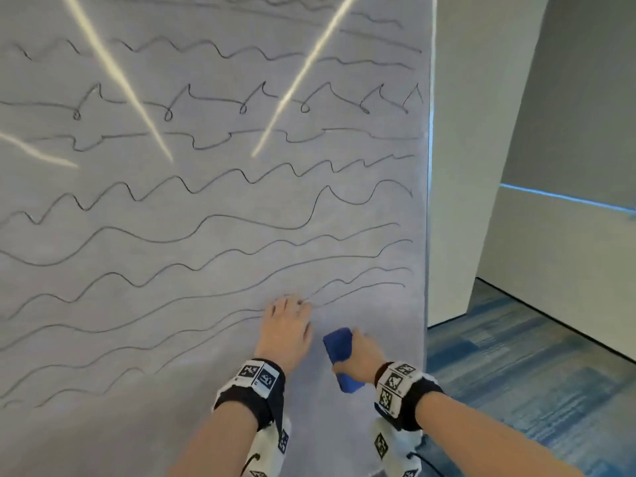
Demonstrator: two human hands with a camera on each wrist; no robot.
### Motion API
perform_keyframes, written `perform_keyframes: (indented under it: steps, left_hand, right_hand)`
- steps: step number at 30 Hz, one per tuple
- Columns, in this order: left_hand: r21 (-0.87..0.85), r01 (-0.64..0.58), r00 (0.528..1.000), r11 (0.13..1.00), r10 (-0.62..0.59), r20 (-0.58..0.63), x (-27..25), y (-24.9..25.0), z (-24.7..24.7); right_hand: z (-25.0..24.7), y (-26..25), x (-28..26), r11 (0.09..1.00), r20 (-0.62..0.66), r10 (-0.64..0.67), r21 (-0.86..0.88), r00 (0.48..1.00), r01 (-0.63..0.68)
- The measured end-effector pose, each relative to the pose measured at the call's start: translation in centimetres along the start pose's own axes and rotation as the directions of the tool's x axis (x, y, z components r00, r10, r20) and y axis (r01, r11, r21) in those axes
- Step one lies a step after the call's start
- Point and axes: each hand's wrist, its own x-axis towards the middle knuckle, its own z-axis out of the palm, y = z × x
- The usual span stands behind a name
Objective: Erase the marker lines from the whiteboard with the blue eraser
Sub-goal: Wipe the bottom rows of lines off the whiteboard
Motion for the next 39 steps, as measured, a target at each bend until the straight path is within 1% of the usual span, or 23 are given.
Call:
perform_keyframes:
  steps: [1, 3, 6, 8, 9, 12, 16, 19, 21, 23, 25, 27, 28, 30, 32, 33, 35, 37, 38, 39]
  left_hand:
    - [0.016, -0.008, 0.999, 1.0, 0.008, -0.042, 1.4, 0.4, -1.1]
    - [0.048, -0.021, 0.997, 0.999, 0.024, -0.067, 3.6, 1.2, -2.2]
    - [0.116, -0.038, 0.992, 0.993, 0.051, -0.114, 6.6, 2.9, -2.6]
    - [0.148, -0.048, 0.992, 0.988, 0.065, -0.112, 8.3, 4.0, -2.4]
    - [0.167, -0.041, 0.992, 0.985, 0.06, -0.114, 9.1, 4.7, -2.1]
    - [0.191, -0.021, 0.99, 0.981, 0.048, -0.134, 11.0, 6.2, -1.1]
    - [0.197, -0.014, 0.987, 0.98, 0.046, -0.156, 13.2, 8.3, 0.3]
    - [0.197, -0.021, 0.98, 0.98, 0.059, -0.19, 14.2, 9.0, 1.2]
    - [0.199, -0.033, 0.975, 0.98, 0.075, -0.209, 14.8, 9.3, 1.8]
    - [0.2, -0.032, 0.971, 0.979, 0.078, -0.226, 15.3, 9.6, 2.3]
    - [0.199, -0.04, 0.97, 0.979, 0.086, -0.228, 15.8, 10.1, 2.9]
    - [0.187, -0.046, 0.972, 0.981, 0.087, -0.217, 15.9, 10.3, 3.3]
    - [0.186, -0.045, 0.973, 0.981, 0.086, -0.214, 15.9, 10.4, 3.5]
    - [0.196, -0.044, 0.975, 0.98, 0.085, -0.205, 15.9, 10.4, 3.8]
    - [0.201, -0.047, 0.977, 0.979, 0.086, -0.193, 15.8, 10.3, 4.0]
    - [0.202, -0.047, 0.978, 0.978, 0.086, -0.188, 15.9, 10.2, 4.1]
    - [0.205, -0.049, 0.98, 0.978, 0.087, -0.181, 16.3, 10.2, 4.3]
    - [0.204, -0.053, 0.98, 0.978, 0.09, -0.177, 16.5, 10.4, 4.3]
    - [0.204, -0.053, 0.981, 0.978, 0.09, -0.174, 16.6, 10.4, 4.3]
    - [0.205, -0.051, 0.982, 0.977, 0.087, -0.17, 16.6, 10.3, 4.3]
  right_hand:
    - [-1.3, 0.4, 0.6, 0.998, -0.081, -0.002, 0.066, 0.997, 0.007]
    - [-3.6, 1.0, 1.4, 0.988, -0.184, -0.002, 0.154, 0.983, 0.031]
    - [-6.1, 2.7, 2.8, 0.981, -0.279, -0.042, 0.168, 0.959, 0.092]
    - [-7.0, 4.6, 4.1, 0.957, -0.363, 0.01, 0.272, 0.932, 0.096]
    - [-7.4, 5.8, 4.7, 0.946, -0.385, 0.04, 0.311, 0.922, 0.089]
    - [-8.2, 9.0, 6.8, 0.936, -0.402, 0.097, 0.347, 0.911, 0.053]
    - [-10.4, 12.2, 10.6, 0.942, -0.519, 0.101, 0.324, 0.849, 0.086]
    - [-11.3, 13.0, 12.7, 0.957, -0.609, 0.073, 0.265, 0.79, 0.116]
    - [-10.8, 13.1, 13.6, 0.973, -0.645, 0.038, 0.197, 0.763, 0.119]
    - [-9.3, 13.7, 13.8, 0.984, -0.649, -0.081, 0.071, 0.756, 0.166]
    - [-7.8, 15.0, 13.4, 0.977, -0.612, -0.199, -0.06, 0.766, 0.206]
    - [-7.3, 16.5, 13.1, 0.958, -0.595, -0.287, -0.165, 0.751, 0.236]
    - [-7.5, 17.0, 13.2, 0.956, -0.604, -0.292, -0.18, 0.742, 0.23]
    - [-8.4, 17.3, 13.7, 0.974, -0.656, -0.226, -0.132, 0.72, 0.186]
    - [-8.8, 16.6, 14.1, 0.982, -0.681, -0.179, -0.08, 0.71, 0.17]
    - [-8.6, 16.1, 14.1, 0.979, -0.683, -0.192, -0.084, 0.705, 0.185]
    - [-7.3, 15.5, 13.8, 0.96, -0.651, -0.277, -0.163, 0.706, 0.227]
    - [-5.9, 16.1, 13.3, 0.931, -0.582, -0.363, -0.261, 0.728, 0.256]
    - [-5.7, 16.7, 13.1, 0.925, -0.567, -0.377, -0.276, 0.733, 0.262]
    - [-5.9, 17.1, 13.2, 0.929, -0.579, -0.366, -0.265, 0.728, 0.257]
